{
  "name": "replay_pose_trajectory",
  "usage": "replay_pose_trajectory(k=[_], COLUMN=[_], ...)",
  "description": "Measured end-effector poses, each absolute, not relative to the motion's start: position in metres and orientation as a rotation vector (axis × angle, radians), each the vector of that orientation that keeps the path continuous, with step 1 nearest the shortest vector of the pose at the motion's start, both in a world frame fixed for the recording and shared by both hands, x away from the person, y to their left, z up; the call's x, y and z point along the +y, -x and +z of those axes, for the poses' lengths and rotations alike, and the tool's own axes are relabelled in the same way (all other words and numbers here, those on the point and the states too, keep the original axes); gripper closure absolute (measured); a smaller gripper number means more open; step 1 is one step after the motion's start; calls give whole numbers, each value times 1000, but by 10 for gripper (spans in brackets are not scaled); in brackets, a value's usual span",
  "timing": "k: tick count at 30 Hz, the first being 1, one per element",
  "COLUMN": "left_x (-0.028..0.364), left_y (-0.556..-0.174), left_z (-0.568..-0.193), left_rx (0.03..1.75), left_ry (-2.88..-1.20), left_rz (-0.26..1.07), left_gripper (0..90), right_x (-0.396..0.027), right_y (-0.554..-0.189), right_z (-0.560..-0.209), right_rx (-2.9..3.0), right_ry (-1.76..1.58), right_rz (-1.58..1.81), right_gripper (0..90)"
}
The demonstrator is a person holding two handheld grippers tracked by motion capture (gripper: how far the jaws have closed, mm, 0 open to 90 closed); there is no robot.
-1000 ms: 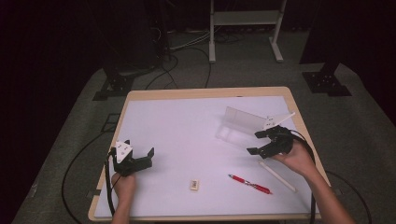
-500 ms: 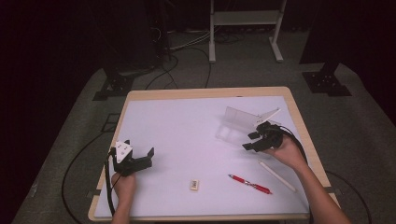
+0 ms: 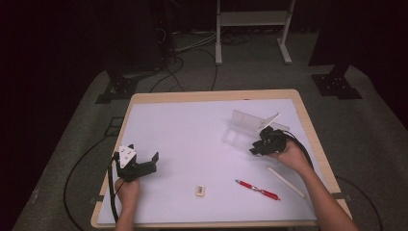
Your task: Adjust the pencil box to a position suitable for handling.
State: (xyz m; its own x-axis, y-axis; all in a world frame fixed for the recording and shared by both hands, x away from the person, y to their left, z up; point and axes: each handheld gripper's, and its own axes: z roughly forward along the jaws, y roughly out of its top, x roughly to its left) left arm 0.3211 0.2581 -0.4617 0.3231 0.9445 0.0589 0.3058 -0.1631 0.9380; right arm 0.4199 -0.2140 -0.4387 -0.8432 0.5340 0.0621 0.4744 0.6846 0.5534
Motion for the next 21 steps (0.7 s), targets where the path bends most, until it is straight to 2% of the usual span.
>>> replay_pose_trajectory(k=[2,11,21], left_x=[258,258,259], left_y=[-321,-321,-321], left_z=[-462,-462,-462], left_rx=[1142,1143,1144], left_ry=[-1670,-1670,-1669], left_rz=[871,871,869], left_gripper=[0,0,0], right_x=[-212,-205,-201], right_y=[-421,-423,-419], right_z=[-442,-450,-450], right_rx=[2798,2826,2803], right_ry=[-833,-766,-636], right_rz=[854,784,758], right_gripper=[671,826,863])
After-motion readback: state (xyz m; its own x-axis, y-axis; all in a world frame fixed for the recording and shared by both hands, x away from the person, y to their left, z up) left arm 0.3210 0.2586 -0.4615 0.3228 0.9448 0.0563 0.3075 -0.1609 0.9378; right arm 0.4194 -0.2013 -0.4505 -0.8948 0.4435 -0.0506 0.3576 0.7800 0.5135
